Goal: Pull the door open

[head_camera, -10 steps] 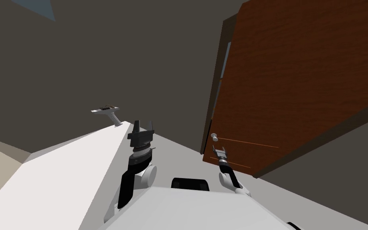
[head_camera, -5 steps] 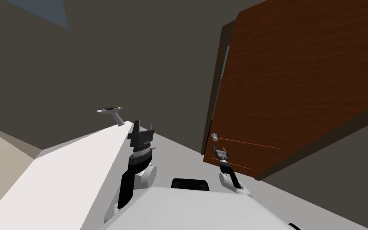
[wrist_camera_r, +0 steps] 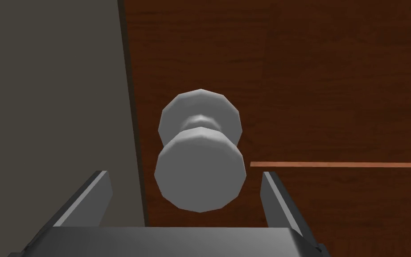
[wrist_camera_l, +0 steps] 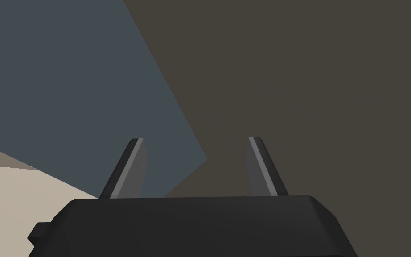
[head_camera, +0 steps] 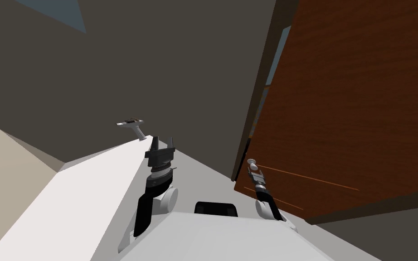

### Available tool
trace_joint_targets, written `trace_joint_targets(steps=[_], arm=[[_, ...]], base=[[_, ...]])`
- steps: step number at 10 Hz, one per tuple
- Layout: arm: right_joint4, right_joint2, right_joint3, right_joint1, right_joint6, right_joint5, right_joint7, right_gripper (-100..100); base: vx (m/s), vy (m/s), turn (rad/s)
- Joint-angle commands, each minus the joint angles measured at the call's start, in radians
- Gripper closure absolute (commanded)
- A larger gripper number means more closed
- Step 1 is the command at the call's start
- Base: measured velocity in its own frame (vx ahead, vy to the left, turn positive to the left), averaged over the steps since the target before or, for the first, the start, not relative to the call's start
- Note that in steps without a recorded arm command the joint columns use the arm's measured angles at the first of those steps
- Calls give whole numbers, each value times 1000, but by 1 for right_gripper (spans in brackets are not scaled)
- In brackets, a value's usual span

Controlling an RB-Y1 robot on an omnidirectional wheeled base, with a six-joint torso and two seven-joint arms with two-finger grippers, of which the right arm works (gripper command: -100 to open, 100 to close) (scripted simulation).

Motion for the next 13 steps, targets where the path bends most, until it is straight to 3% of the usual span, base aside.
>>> trace_joint_targets(steps=[1, 2, 3, 8, 9, 13], arm=[[28, -21, -4, -5, -11, -7, -28, -100], [37, -14, 0, -13, -12, -2, -22, -100], [37, -14, 0, -13, -12, -2, -22, 100], [37, -14, 0, -13, -12, -2, -22, 100], [34, -32, 18, -3, -17, 5, -46, 100], [19, -72, 69, 18, -34, 29, -110, 100]], base=[[202, -1, 97], [89, -8, 16], [-11, -8, -41], [-18, -2, 2], [-107, -4, 86], [-222, -36, 112]])
